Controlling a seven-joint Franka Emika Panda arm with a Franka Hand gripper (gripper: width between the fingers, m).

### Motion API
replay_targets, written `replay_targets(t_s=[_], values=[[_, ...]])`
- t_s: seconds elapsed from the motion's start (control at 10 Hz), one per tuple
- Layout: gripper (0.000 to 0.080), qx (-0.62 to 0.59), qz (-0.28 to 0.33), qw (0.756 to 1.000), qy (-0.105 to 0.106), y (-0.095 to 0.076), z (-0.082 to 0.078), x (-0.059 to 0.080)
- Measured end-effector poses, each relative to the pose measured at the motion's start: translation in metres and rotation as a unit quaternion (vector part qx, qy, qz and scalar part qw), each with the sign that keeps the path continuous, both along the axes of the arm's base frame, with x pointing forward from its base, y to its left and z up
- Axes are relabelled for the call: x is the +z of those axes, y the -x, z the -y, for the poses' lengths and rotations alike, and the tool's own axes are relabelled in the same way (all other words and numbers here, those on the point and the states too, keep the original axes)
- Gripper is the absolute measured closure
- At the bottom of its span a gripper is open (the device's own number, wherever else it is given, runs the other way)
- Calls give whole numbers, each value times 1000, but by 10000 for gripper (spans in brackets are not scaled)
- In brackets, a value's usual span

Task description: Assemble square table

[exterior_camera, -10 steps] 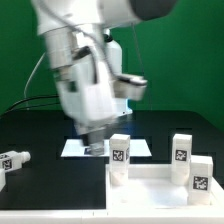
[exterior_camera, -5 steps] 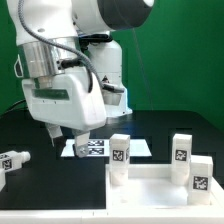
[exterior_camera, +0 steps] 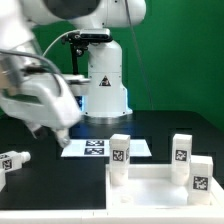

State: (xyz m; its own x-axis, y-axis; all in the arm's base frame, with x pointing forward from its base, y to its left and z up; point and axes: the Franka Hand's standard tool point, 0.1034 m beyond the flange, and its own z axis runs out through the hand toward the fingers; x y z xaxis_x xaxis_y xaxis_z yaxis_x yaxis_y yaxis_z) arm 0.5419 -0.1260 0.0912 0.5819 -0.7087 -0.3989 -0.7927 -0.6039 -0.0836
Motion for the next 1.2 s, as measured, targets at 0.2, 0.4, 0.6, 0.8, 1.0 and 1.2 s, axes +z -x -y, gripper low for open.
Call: replay_targets(t_s=[0.2, 0.4, 0.6, 0.8, 1.0, 1.2], values=[[151, 2, -46, 998, -48, 12, 7, 2], [151, 14, -83, 993, -84, 18, 12, -2], [151, 50, -110, 983, -141, 29, 40, -17], [151, 45, -158, 968, -191, 38, 72, -35], [151, 36, -166, 968, -185, 34, 77, -40], [151, 37, -166, 967, -187, 37, 80, -41]])
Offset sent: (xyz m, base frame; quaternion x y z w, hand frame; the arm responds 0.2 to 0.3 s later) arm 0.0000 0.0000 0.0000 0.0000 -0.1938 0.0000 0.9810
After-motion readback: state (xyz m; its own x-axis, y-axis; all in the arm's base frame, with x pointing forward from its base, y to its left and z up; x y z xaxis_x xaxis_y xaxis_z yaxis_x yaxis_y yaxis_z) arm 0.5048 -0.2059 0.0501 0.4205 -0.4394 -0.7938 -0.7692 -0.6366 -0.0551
